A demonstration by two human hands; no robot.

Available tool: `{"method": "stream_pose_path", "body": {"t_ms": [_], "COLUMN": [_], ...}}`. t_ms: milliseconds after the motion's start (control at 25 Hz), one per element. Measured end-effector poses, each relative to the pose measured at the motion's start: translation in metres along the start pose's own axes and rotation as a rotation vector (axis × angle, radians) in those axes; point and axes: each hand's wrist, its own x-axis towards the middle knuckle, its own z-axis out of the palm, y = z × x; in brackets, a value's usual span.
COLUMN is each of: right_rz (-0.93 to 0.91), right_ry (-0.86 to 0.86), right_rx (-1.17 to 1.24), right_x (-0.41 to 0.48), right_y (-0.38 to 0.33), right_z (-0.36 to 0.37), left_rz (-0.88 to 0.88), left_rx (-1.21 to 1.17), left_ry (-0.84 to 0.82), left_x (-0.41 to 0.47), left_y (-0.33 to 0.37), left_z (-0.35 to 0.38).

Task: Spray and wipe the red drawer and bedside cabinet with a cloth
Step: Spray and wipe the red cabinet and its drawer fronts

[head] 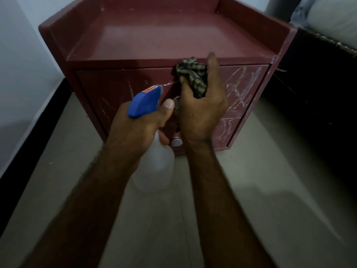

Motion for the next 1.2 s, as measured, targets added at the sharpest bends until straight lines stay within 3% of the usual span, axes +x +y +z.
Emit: {"method": "stream_pose_path", "body": {"t_ms": [120,280,480,680,920,1080,1200], "right_rz": [0.008,0.052,-0.082,0.042,-0.040,0.109,0.103], "right_ry": [-0.063,0.087,-0.083,0.109,-0.014,0.126,0.139], "right_rx": [0.011,-0.071,-0.058,-0.096,-0.075,-0.078,-0.087], "right_x": [0.002,0.009,-0.007,0.024,0.019,0.041,0.047], "right_y": [0.003,0.006,0.000,0.020,0.018,0.031,0.032], "right_z": [-0.005,-0.010,-0.001,-0.023,-0.019,-0.038,-0.042], "left_rz": [-0.005,-0.065,-0.006,0.029,0.024,0.051,0.053], "left_rx": [-0.019,0.004,-0.019,-0.016,-0.017,-0.037,-0.036], "left_ry": [-0.015,-0.002,-0.047,-0.054,-0.065,-0.093,-0.098], "left_x": [-0.008,-0.012,-0.008,-0.002,-0.007,-0.010,-0.012], "left_y": [0.000,-0.005,-0.004,0.001,0.006,0.013,0.017], "left_z": [-0.002,-0.009,0.003,0.008,0.015,0.013,0.014]}}
